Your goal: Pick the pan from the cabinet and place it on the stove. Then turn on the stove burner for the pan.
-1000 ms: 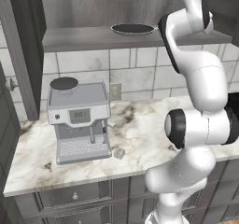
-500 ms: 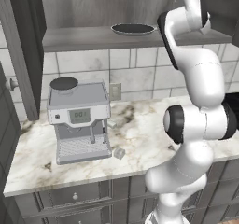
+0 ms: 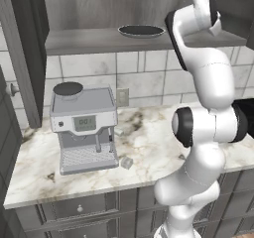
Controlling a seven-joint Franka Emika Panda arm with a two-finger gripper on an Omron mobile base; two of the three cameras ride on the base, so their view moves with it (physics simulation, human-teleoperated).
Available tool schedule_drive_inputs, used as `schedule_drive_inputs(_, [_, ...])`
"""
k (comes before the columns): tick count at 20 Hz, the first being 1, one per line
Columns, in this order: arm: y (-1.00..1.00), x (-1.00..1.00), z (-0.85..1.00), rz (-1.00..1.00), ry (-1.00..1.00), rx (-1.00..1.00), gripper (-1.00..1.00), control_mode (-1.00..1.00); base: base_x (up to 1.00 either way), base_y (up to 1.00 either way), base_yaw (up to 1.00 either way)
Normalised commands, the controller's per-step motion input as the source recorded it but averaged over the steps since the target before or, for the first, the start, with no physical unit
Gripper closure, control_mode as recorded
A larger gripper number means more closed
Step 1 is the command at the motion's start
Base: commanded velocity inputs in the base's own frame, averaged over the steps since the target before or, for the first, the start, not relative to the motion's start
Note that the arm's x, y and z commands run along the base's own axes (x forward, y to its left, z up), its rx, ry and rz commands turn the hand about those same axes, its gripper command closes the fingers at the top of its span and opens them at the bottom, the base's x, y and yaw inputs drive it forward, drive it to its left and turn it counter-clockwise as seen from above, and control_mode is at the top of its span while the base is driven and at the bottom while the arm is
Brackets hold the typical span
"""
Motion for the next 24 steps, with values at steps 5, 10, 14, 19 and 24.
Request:
schedule_drive_inputs(5, [0.00, 0.19, -0.04, -0.04, 0.04, 0.00, -1.00, -1.00, 0.00, 0.00, 0.00])
schedule_drive_inputs(10, [0.00, 0.19, -0.08, -0.05, 0.05, 0.00, -1.00, -1.00, 0.00, 0.00, 0.00])
schedule_drive_inputs(14, [0.01, 0.22, -0.03, -0.06, 0.06, 0.00, -1.00, -1.00, 0.00, 0.00, 0.00])
schedule_drive_inputs(19, [0.00, 0.22, 0.00, -0.06, 0.04, 0.00, -1.00, -1.00, 0.00, 0.00, 0.00])
schedule_drive_inputs(24, [0.00, 0.21, -0.03, -0.03, 0.03, 0.00, -1.00, -1.00, 0.00, 0.00, 0.00])
